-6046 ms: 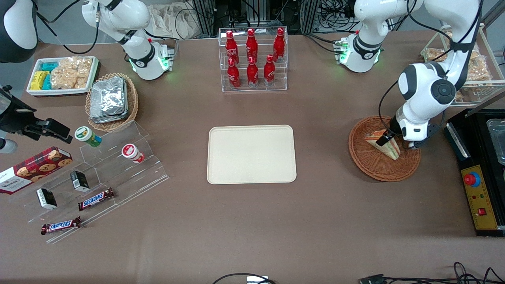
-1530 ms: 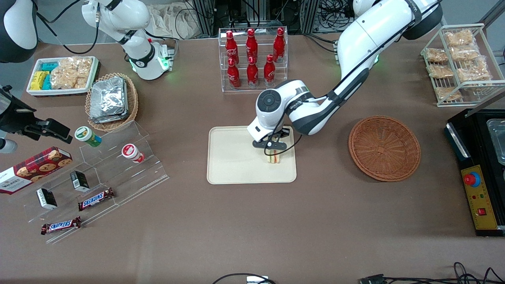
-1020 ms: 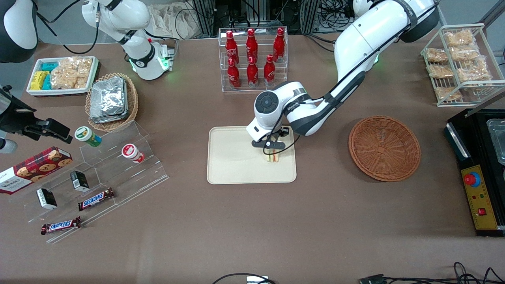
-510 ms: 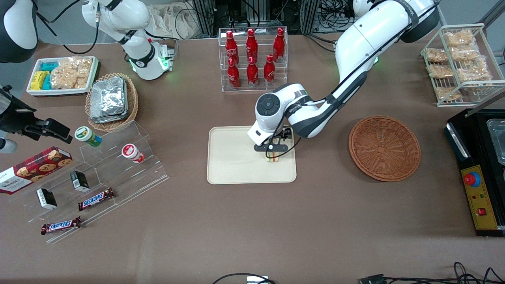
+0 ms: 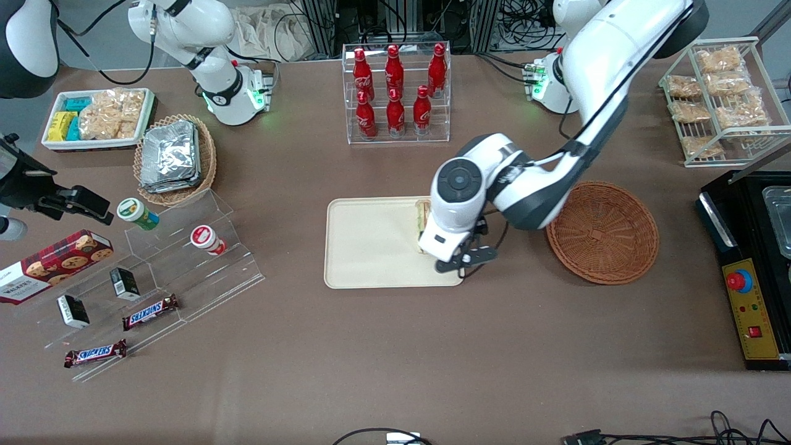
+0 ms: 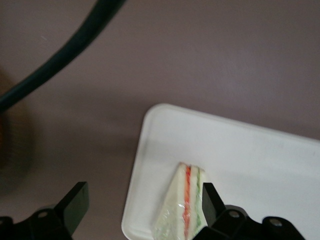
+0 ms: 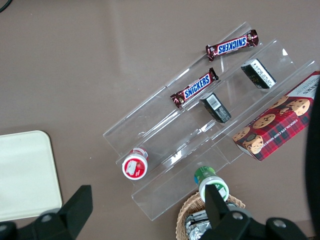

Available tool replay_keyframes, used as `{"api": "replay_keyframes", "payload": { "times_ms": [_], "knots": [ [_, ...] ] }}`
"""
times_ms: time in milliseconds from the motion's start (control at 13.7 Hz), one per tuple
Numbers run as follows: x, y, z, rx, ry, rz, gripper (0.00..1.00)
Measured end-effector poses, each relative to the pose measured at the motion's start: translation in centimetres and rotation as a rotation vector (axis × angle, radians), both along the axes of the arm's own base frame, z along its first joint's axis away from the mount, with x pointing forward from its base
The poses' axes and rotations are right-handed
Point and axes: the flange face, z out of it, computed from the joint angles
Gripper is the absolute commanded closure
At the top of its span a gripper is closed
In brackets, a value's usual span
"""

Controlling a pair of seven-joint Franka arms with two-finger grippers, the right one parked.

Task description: Place sandwich from basket to tray

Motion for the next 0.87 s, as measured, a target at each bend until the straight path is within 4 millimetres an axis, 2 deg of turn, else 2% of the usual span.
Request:
{"api": "replay_keyframes", "payload": {
  "times_ms": [219, 437, 656, 874],
  "knots": [
    [3.5, 7.2, 3.1, 0.026, -0.025, 0.107, 0.00],
    [5.9, 14.0, 5.8, -0.002, -0.029, 0.156, 0.00],
    [6.3, 19.3, 8.9, -0.018, 0.006, 0.126, 0.00],
    [6.3, 22.8, 11.0, -0.031, 0.017, 0.072, 0.00]
  ]
}}
